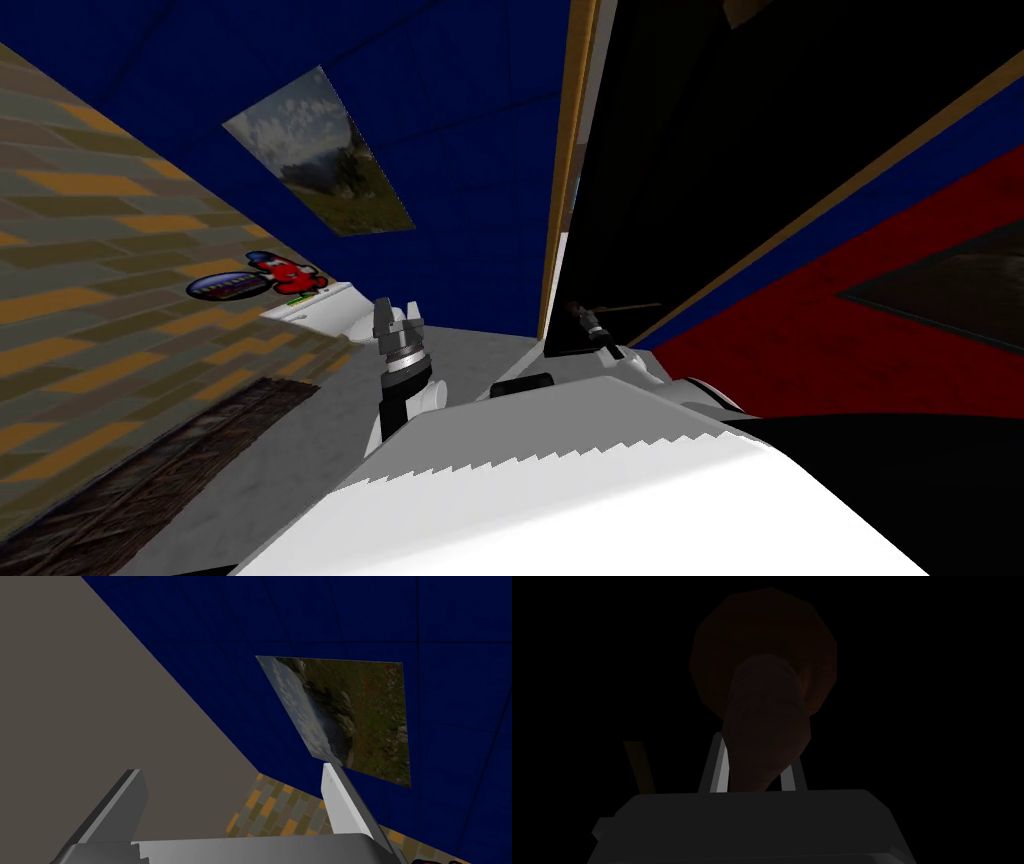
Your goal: Pull the door open
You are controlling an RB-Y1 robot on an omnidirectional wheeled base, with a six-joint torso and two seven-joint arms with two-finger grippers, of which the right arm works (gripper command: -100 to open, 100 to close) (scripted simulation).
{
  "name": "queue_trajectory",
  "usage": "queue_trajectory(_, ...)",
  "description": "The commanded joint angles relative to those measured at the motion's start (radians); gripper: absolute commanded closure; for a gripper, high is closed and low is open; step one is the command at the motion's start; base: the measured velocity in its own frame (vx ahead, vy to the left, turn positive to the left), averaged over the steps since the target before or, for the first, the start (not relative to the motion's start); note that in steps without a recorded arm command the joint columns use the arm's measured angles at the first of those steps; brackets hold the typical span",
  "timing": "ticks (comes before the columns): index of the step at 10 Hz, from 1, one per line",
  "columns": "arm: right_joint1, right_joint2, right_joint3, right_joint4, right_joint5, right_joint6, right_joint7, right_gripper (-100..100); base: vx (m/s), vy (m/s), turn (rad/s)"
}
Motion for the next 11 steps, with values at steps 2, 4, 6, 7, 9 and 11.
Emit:
queue_trajectory(2, 0.02, -0.021, 0.025, -0.008, 0.013, -0.032, -0.031, 100, -0.147, -0.05, 0.09)
queue_trajectory(4, 0.038, -0.041, 0.048, -0.015, 0.025, -0.062, -0.059, 100, -0.215, -0.065, 0.096)
queue_trajectory(6, 0.057, -0.062, 0.072, -0.022, 0.037, -0.092, -0.088, 100, -0.194, -0.081, 0.084)
queue_trajectory(7, 0.065, -0.071, 0.082, -0.026, 0.042, -0.105, -0.101, 100, -0.213, -0.113, 0.088)
queue_trajectory(9, 0.065, -0.074, 0.09, -0.02, 0.046, -0.111, -0.109, 100, -0.156, -0.062, 0.053)
queue_trajectory(11, 0.09, -0.093, 0.105, -0.013, 0.051, -0.155, -0.131, 100, -0.171, -0.088, 0.166)
